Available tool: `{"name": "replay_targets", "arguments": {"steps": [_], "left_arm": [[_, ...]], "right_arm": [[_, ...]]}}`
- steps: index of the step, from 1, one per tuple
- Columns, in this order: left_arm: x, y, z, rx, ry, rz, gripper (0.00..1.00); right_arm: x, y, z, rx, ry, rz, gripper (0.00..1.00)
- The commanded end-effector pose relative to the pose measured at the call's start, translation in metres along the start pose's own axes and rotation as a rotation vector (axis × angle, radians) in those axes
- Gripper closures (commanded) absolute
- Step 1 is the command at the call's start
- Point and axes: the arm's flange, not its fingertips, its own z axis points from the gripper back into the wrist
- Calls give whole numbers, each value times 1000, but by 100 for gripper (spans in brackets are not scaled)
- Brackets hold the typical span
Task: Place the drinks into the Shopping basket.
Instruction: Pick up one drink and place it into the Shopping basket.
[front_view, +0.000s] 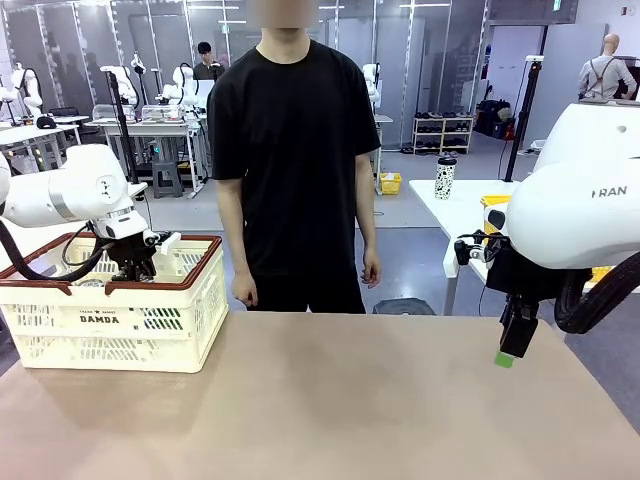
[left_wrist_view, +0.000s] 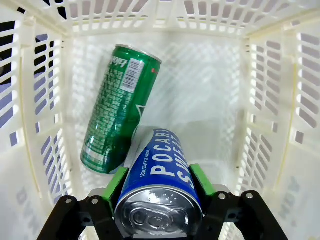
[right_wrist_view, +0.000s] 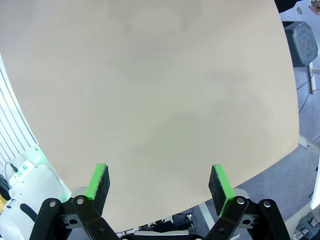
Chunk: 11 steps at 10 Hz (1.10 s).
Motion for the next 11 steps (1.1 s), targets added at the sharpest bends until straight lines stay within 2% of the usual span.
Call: {"name": "replay_targets", "arguments": {"steps": [1,6,9,11], "left_arm": [[1,3,1,16,-5,9,40],[0,2,-10,23,4,6,40],[2,1,-18,0,49,-13,40],[3,-1,-20,2,20,-16,40]], "right_arm": [[-1,0,1,-4,10,-2,0],[-1,0,1,-4,10,-2,0],[-1,0,1,-4,10,-2,0],[-1,0,1,-4,10,-2,0]]}}
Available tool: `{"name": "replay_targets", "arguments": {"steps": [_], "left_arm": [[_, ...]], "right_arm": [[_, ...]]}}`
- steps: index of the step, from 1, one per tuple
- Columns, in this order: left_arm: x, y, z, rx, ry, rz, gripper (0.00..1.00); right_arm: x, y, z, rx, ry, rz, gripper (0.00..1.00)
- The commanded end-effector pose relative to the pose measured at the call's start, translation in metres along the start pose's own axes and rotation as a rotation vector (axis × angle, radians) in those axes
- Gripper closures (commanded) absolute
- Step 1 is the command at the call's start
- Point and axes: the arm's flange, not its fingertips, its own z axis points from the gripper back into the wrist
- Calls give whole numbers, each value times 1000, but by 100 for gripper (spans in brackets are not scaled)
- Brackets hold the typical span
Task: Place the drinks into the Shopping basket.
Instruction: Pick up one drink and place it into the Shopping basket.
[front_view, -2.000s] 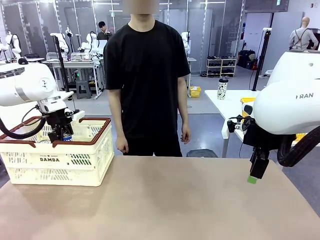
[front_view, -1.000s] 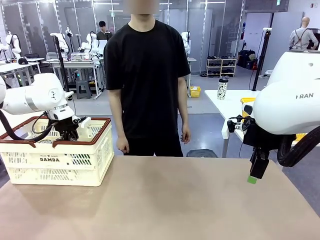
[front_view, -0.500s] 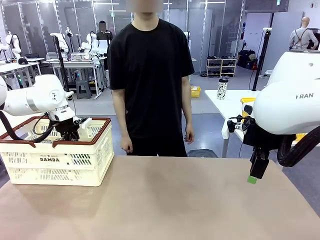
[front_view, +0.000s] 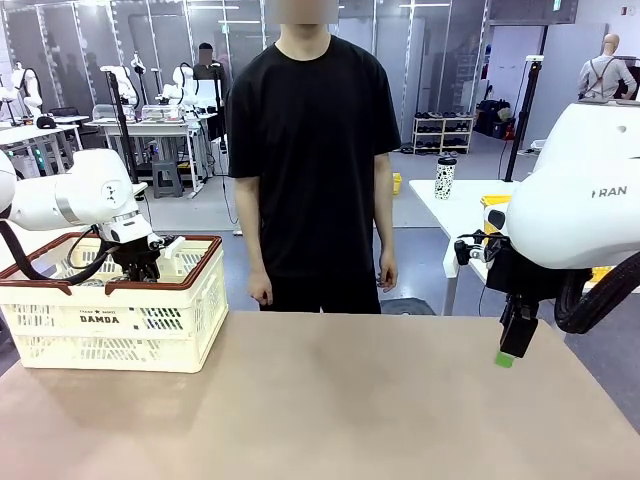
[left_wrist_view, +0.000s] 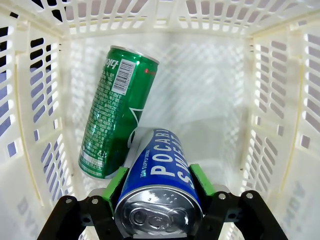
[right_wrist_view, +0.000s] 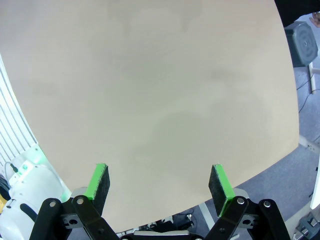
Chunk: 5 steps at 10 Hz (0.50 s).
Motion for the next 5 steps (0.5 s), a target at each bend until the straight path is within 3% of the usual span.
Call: {"name": "replay_targets", "arguments": {"steps": [1,3,5], "left_arm": [[-2,-4,-13,3,5,-7,40],[2,-8,-10,19,-17,-20,40],[7,-17,-8,-2,-24,-38,29]], "right_arm": [[-1,0,1,-4,10,-2,0],[-1,0,1,-4,10,-2,0],[-1,0,1,-4,10,-2,0]]}}
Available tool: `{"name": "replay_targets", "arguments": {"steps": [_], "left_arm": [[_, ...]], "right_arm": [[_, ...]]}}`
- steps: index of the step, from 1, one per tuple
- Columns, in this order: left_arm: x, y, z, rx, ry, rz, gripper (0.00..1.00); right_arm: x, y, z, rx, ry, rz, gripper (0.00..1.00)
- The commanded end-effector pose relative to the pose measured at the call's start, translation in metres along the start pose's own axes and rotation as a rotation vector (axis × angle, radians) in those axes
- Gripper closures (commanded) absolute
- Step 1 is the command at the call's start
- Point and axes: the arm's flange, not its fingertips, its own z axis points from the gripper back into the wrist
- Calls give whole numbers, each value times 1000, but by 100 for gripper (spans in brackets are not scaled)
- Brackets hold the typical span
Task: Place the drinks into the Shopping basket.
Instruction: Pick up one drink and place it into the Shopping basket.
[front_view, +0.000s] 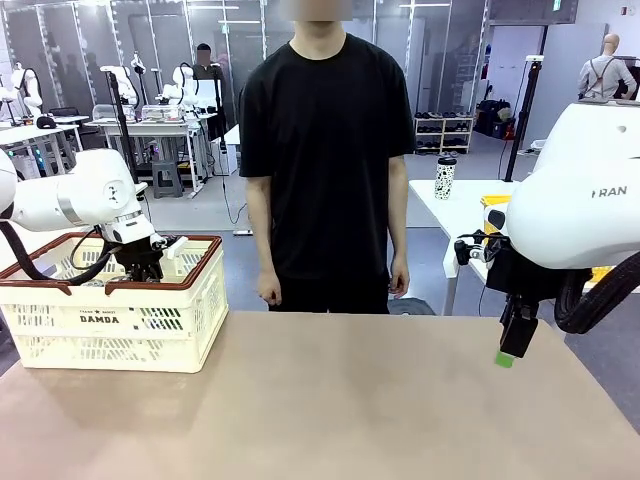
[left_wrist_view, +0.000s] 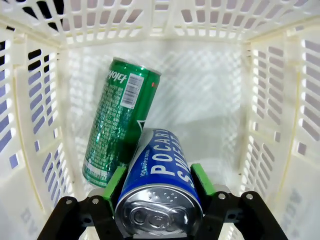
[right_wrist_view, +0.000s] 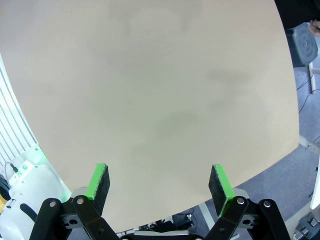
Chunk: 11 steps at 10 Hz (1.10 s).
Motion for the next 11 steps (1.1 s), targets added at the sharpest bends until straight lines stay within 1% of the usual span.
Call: {"name": "replay_targets", "arguments": {"steps": [1,3,6,9,11], "left_arm": [[-2,-18,-6,0,-16,-18,17],[-3,-25,-3,-2,-7,-16,0],[1,-33,8,15,-3,-31,0],[3,-36,28,51,7,-33,0],[8,-41,39,30,19,-37,0]], "right_arm": [[-1,0,1,-4,10,-2,0],[-1,0,1,-4,10,-2,0],[-1,0,1,-4,10,-2,0],[-1,0,1,-4,10,-2,0],[-1,0,1,-4,10,-2,0]]}}
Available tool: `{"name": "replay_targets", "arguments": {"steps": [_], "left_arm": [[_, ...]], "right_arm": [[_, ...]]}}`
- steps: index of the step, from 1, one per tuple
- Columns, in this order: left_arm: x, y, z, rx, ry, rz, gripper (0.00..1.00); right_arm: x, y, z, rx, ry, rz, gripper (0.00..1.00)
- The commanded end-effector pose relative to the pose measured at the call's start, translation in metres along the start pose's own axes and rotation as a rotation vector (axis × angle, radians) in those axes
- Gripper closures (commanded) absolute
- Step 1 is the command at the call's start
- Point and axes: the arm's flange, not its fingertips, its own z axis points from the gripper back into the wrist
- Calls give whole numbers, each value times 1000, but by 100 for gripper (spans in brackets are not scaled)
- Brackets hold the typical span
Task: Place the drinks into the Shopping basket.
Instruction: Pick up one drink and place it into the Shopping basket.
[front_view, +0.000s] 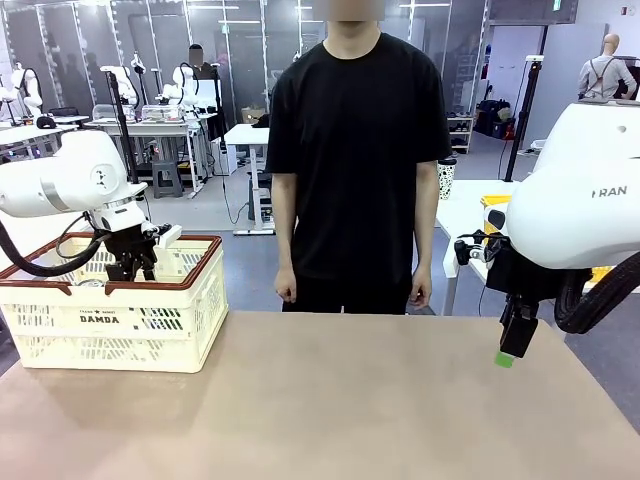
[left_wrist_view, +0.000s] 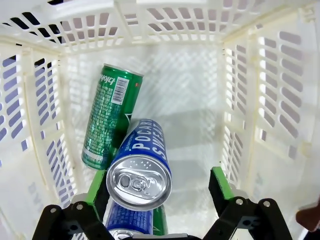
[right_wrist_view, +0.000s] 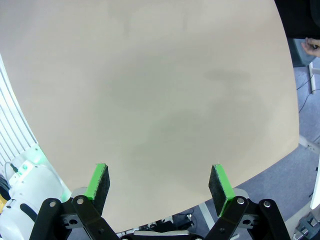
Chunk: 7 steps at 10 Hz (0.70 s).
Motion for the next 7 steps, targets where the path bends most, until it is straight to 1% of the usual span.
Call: {"name": "replay_targets", "arguments": {"steps": [1,4,7], "left_arm": [[3,-14,8,-1,13,-10,0],[6,-19,42,62,43,-11,0],[9,-24,61,83,52,-9,0]], "right_arm": [[-1,0,1,-4,10,-2,0],[-1,0,1,-4,10,-2,0],[-1,0,1,-4,10,-2,0]]}}
